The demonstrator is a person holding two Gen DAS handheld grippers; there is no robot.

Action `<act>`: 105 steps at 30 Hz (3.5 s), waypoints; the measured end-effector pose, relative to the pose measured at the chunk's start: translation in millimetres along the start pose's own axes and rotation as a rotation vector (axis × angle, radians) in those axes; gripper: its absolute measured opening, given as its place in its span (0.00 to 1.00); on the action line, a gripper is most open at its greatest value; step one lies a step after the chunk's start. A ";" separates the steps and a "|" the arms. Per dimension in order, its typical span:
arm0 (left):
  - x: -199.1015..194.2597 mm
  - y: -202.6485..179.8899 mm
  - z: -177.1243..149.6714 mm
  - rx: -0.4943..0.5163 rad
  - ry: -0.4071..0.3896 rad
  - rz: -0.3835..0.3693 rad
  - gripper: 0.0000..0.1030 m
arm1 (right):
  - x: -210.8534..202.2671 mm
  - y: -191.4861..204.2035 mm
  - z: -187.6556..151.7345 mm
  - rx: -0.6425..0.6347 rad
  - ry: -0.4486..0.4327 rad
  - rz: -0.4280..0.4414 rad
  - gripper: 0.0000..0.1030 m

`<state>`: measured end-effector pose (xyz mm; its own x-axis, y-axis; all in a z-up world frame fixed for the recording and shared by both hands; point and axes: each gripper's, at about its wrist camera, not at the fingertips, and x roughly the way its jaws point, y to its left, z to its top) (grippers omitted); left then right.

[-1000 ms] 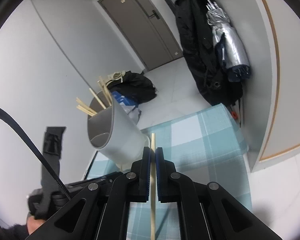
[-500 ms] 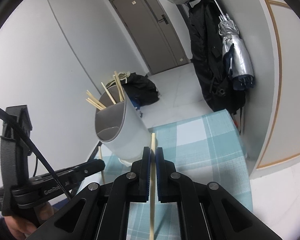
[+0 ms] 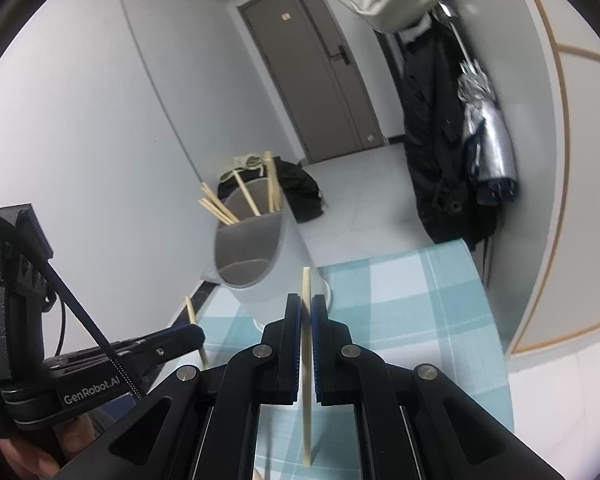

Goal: Organize utensils
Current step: 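Lift both held chopsticks and carry them over the white holder, then lower the chopsticks into the holder and open both tools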

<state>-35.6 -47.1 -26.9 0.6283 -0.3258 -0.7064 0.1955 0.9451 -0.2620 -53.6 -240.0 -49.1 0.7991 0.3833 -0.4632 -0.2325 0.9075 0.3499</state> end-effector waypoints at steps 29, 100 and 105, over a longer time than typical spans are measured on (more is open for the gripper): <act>-25.0 24.2 8.5 -0.001 -0.013 -0.024 0.02 | -5.0 36.7 -4.0 -0.098 -0.026 0.041 0.04; 32.3 74.8 162.1 -0.026 -0.093 -0.032 0.02 | 125.0 60.9 143.4 -0.270 -0.061 0.084 0.04; 35.8 69.3 158.3 -0.017 -0.068 -0.041 0.02 | 131.1 57.8 134.1 -0.262 -0.012 0.078 0.05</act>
<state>119.6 10.9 33.7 0.6697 -0.3611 -0.6489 0.2095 0.9302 -0.3013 112.1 -160.4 19.6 0.7793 0.4534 -0.4326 -0.4283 0.8893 0.1605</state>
